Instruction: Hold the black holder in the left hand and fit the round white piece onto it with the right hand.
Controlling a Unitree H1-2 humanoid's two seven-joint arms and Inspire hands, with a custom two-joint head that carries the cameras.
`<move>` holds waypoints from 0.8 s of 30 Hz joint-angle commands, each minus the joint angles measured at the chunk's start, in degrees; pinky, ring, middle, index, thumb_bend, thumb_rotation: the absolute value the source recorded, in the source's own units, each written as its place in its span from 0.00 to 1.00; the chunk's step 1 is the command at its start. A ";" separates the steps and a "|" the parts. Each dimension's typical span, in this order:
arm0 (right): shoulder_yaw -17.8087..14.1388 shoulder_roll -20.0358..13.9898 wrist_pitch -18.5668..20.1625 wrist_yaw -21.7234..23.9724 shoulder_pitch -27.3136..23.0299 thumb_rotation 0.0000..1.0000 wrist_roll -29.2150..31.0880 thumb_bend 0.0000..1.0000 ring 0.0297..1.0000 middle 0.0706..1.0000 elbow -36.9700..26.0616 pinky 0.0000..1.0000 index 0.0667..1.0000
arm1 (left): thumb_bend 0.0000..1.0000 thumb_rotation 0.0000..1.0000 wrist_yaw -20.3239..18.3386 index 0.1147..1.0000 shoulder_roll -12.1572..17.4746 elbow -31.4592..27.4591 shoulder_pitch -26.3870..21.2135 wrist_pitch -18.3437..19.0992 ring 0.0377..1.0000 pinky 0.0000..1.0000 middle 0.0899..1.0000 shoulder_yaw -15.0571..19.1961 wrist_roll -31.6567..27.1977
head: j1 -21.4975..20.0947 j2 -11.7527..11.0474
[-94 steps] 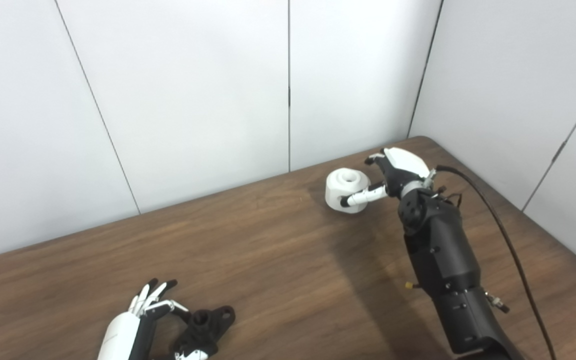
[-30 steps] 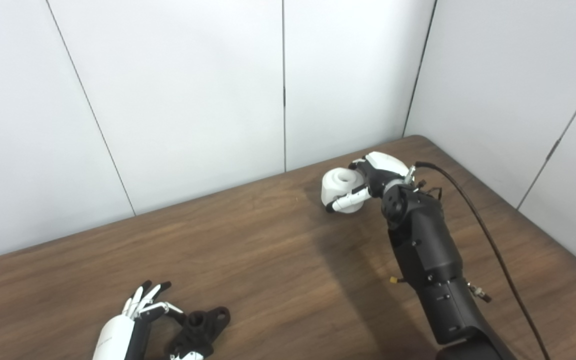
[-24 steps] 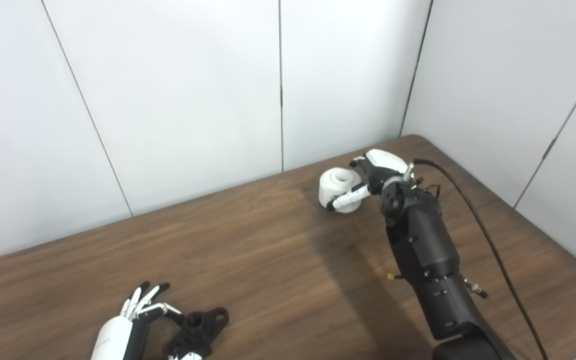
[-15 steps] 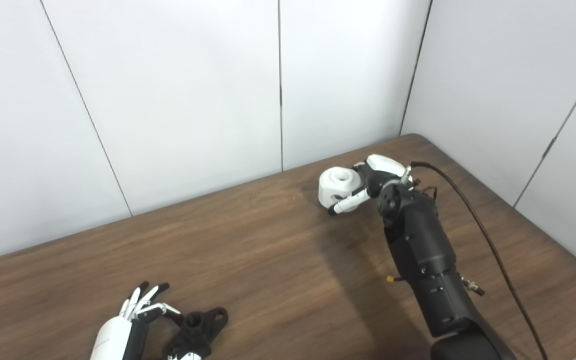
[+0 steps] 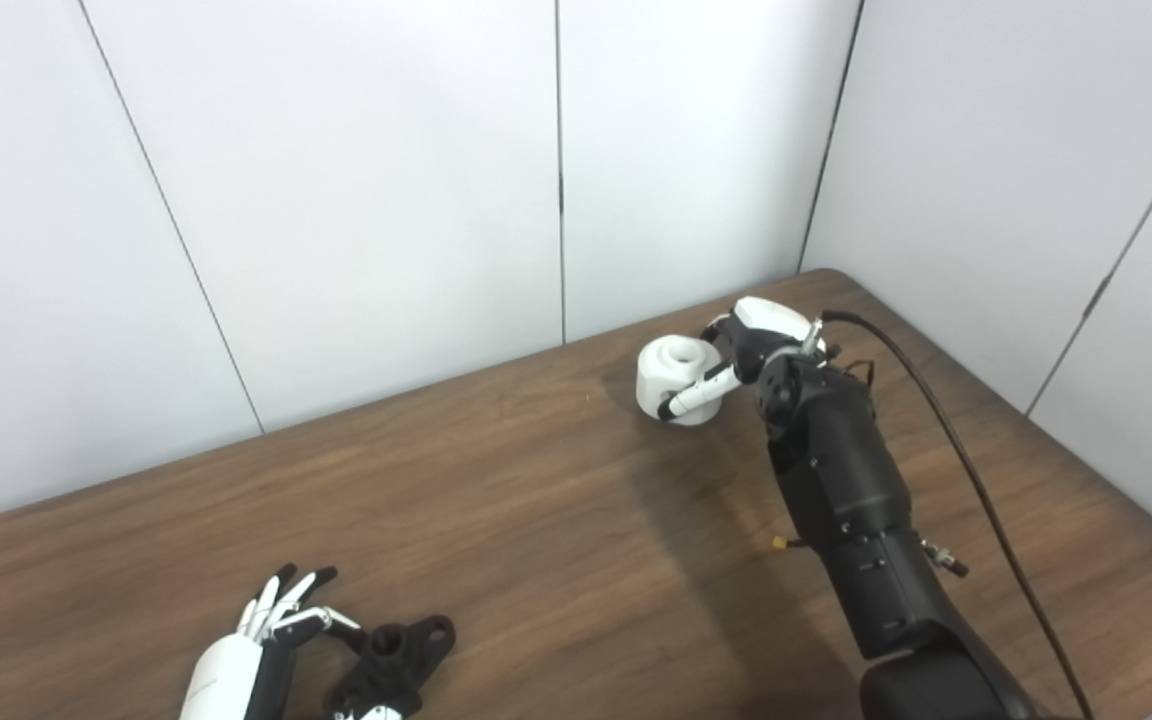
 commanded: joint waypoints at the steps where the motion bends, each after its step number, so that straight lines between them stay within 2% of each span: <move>1: 0.50 -1.68 0.13 -1.73 -2.99 0.44 0.44 1.00 1.00 1.00 -0.49 1.00 0.77 | 0.52 0.04 1.52 0.41 -0.40 0.08 2.74 -1.37 1.00 1.00 0.89 -0.36 0.06 | -0.07 0.06; 8: 1.47 -1.92 0.13 -1.82 -2.92 0.43 0.13 1.00 1.00 1.00 -0.21 1.00 0.70 | 0.52 0.04 1.26 0.41 -0.48 -0.16 2.93 -1.36 1.00 1.00 0.89 -0.25 -0.28 | 0.07 0.25; 10: 2.91 -2.71 0.11 -3.14 -2.74 0.43 0.94 1.00 1.00 1.00 0.84 1.00 0.68 | 0.52 0.04 1.37 0.41 -0.51 -0.01 2.97 -1.50 1.00 1.00 0.90 -0.15 -0.40 | 0.07 0.25; 12: 4.28 -3.44 0.06 -5.99 -2.55 0.40 2.58 0.97 1.00 0.98 2.07 1.00 0.62 | 0.52 0.04 1.48 0.41 -0.59 0.01 3.06 -1.58 1.00 1.00 0.89 -0.07 -0.49 | 0.13 0.29; 13: 4.70 -3.63 0.05 -7.83 -2.42 0.34 3.87 0.94 1.00 0.95 2.58 1.00 0.56 | 0.52 0.04 1.47 0.41 -0.61 -0.06 3.10 -1.53 1.00 1.00 0.89 -0.04 -0.47 | 0.13 0.29; 14: 4.99 -3.89 -0.14 -10.14 -2.32 0.25 5.59 0.74 1.00 0.93 3.61 1.00 0.51 | 0.52 0.04 1.45 0.41 -0.62 -0.10 3.14 -1.53 1.00 1.00 0.89 -0.01 -0.46 | 0.13 0.29; 15: 5.25 -4.04 -0.09 -11.44 -2.11 0.20 6.72 0.63 1.00 0.91 3.67 1.00 0.47 | 0.52 0.04 1.41 0.41 -0.64 -0.17 3.18 -1.51 1.00 1.00 0.89 0.00 -0.44 | 0.11 0.43; 16: 5.53 -4.22 -0.04 -12.30 -1.96 0.17 7.58 0.58 1.00 0.89 3.68 1.00 0.46 | 0.52 0.04 1.37 0.41 -0.66 -0.24 3.21 -1.49 1.00 1.00 0.89 0.01 -0.42 | 0.11 0.44; 18: 6.20 -4.49 0.06 -13.92 -1.44 0.15 8.70 0.54 0.99 0.87 2.99 1.00 0.45 | 0.52 0.04 1.24 0.41 -0.66 -0.46 3.30 -1.22 1.00 1.00 0.89 0.00 -0.23 | 0.08 0.50; 24: 7.93 -5.37 0.06 -19.54 -1.05 0.13 10.87 0.52 0.94 0.81 4.75 0.98 0.44 | 0.52 0.04 1.23 0.41 -0.78 -0.81 3.61 -0.96 1.00 1.00 0.89 -0.06 0.05 | 0.12 0.64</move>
